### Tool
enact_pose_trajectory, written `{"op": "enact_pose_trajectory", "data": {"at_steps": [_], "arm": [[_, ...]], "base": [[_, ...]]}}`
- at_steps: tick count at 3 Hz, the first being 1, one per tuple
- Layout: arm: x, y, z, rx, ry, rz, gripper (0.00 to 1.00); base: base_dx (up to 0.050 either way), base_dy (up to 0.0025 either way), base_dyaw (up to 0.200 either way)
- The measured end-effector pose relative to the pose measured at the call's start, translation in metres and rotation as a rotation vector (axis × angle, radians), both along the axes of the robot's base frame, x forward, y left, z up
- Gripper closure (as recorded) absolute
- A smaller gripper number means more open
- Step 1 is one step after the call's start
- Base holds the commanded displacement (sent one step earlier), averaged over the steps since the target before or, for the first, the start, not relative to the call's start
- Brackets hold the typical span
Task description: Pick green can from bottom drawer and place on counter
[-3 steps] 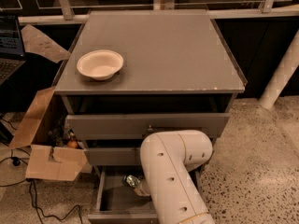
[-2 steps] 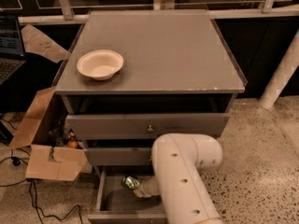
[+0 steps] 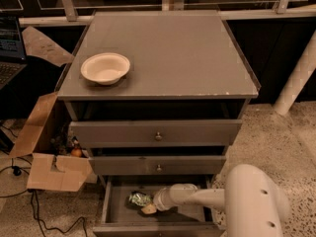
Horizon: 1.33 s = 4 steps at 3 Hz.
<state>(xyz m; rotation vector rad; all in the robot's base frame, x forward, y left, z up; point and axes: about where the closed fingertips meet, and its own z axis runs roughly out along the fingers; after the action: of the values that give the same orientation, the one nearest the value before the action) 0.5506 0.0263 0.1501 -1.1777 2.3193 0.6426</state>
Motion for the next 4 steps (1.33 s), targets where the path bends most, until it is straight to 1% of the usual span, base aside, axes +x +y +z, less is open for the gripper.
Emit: {"op": "enact_pose_trajectory", "data": {"at_steps": [1, 2, 3, 4], "arm": [[-0.011, -0.014, 0.021, 0.076, 0.035, 0.019, 1.00], [-0.009, -0.021, 0.070, 0.175, 0.018, 0.066, 1.00], [-0.008, -0.023, 0.106, 0.222, -0.008, 0.100, 1.00], [-0.008, -0.023, 0.106, 0.222, -0.008, 0.100, 1.00]], "base": [[0.000, 0.00000, 0.000], [0.000, 0.00000, 0.000], [0.000, 0.00000, 0.000], [0.000, 0.00000, 0.000]]}}
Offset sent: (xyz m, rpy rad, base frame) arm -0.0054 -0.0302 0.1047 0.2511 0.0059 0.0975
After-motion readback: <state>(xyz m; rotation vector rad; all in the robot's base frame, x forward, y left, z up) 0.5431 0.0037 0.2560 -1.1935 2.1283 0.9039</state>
